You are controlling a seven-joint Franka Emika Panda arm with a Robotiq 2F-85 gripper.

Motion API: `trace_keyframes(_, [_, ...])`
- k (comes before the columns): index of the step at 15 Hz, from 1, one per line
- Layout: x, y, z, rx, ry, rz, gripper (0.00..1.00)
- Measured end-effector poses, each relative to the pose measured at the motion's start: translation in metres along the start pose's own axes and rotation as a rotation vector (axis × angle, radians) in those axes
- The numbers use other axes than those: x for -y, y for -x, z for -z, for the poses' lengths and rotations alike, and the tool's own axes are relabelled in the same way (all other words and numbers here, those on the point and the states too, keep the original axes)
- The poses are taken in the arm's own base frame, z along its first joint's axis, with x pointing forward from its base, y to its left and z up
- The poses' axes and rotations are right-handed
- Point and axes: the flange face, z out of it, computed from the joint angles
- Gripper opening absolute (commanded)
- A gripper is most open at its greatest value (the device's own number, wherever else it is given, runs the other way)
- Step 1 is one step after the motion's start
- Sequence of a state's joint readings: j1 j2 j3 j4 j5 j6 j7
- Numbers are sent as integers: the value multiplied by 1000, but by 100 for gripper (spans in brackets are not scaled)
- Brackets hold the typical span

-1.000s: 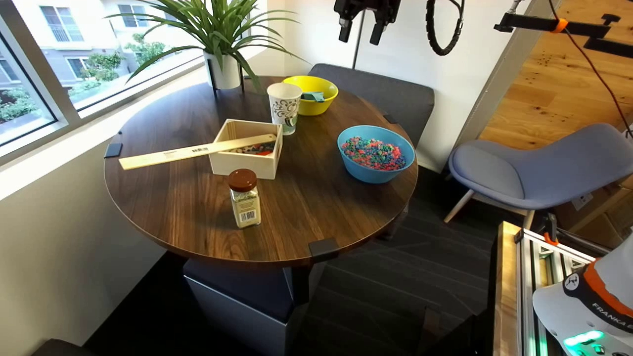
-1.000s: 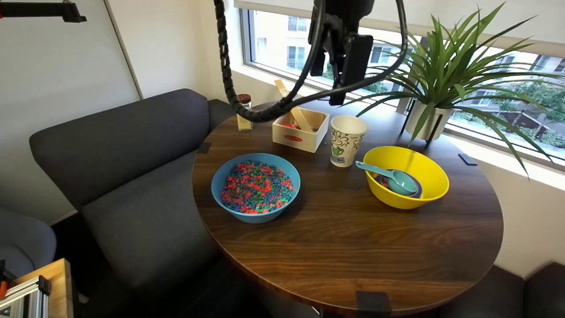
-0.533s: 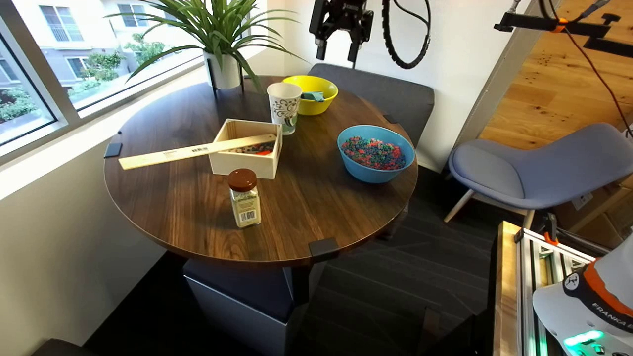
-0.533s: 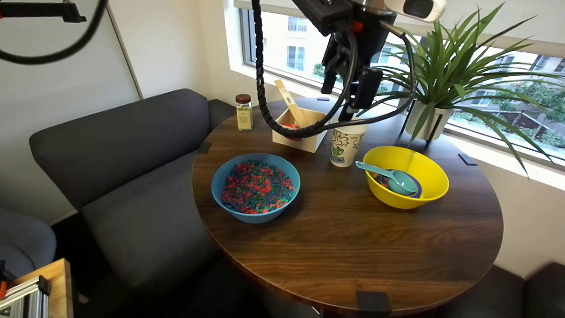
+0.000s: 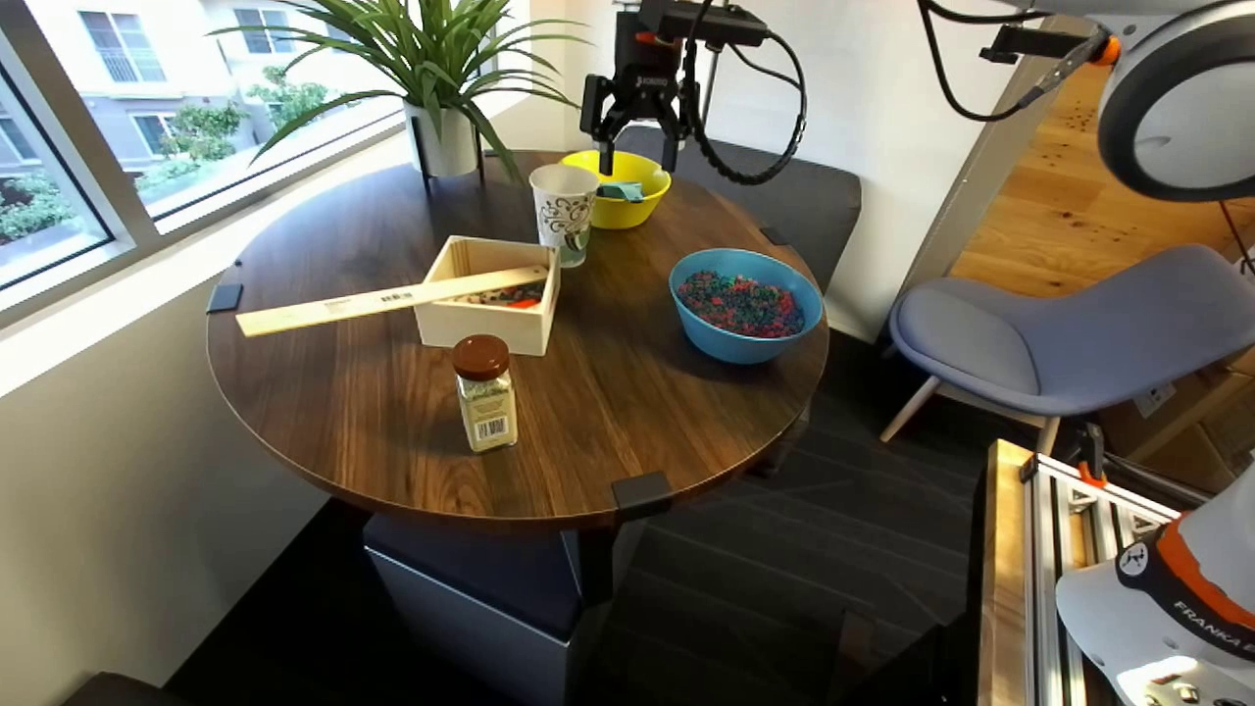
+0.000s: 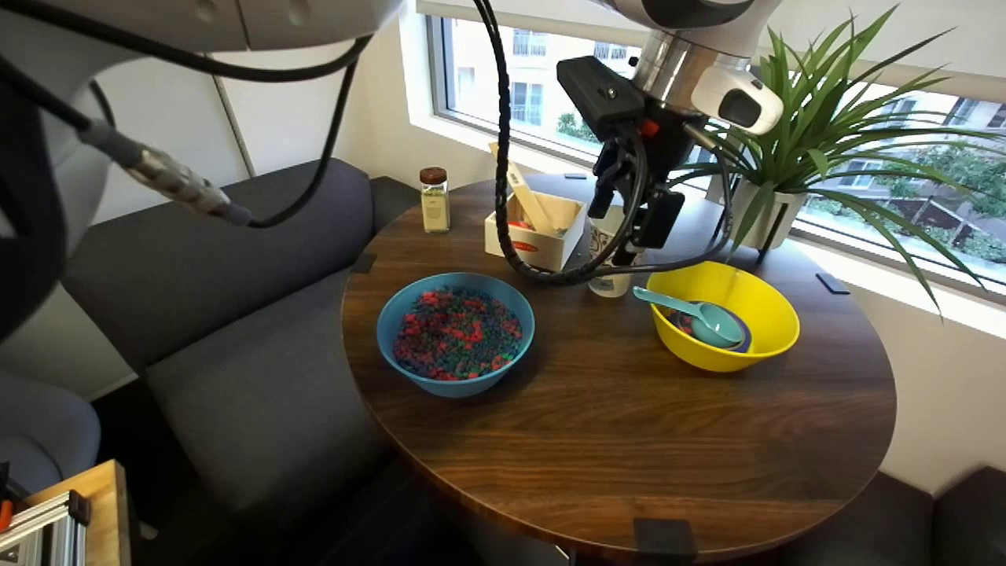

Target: Put the cup.in the yellow bowl

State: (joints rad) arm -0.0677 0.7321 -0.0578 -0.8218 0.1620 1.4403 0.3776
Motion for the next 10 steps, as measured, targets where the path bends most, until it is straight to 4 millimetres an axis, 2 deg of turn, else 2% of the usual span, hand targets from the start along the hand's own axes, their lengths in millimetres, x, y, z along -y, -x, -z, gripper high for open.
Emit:
trace_keyframes(6, [2,-9,8,-30,12,-46,100])
trace_keyframes(10, [10,-12,3,-43,15,-37,97])
